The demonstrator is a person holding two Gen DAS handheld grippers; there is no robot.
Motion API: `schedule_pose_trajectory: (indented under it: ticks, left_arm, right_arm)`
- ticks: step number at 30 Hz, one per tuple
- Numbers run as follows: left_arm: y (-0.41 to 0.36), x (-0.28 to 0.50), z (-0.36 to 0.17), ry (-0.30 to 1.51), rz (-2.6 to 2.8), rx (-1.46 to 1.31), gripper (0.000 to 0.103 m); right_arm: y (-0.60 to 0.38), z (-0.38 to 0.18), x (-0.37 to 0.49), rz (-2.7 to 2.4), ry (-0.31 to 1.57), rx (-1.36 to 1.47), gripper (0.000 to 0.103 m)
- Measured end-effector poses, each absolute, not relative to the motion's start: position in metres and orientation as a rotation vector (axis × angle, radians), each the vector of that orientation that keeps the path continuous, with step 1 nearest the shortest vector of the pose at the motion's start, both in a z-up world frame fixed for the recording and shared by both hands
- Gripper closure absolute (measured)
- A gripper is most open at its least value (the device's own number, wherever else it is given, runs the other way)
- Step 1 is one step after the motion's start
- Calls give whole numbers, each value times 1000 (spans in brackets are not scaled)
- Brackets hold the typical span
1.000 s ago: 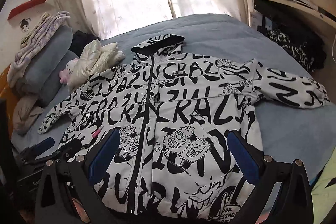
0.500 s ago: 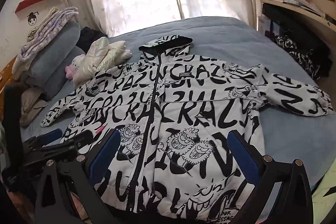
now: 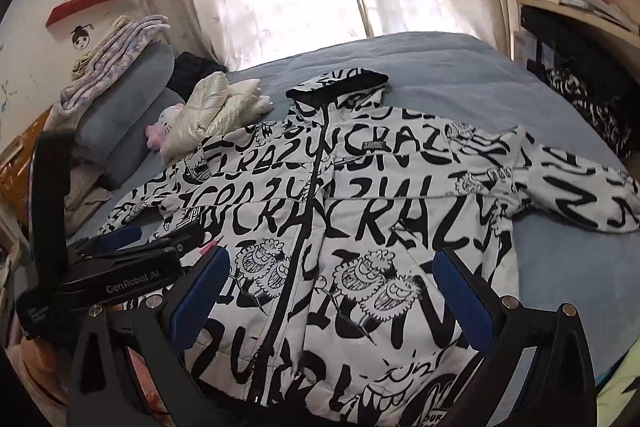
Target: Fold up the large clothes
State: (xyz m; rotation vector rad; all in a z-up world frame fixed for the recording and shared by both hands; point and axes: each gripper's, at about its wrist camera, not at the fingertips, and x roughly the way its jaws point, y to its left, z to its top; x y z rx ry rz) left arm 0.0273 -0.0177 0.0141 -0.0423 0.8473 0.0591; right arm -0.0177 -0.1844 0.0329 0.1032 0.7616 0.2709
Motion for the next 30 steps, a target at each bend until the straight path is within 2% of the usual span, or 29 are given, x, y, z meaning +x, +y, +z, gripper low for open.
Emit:
schedule_pose_trajectory:
  ticks: [16, 30]
  left_arm:
    - [-23, 41, 21, 874, 20, -57, 6]
    - [-42, 41, 34, 817, 0, 2, 6]
  right_arm:
    - [-183, 45, 7, 273, 766, 130, 0]
    - [-190, 42, 12, 263, 779, 126, 0]
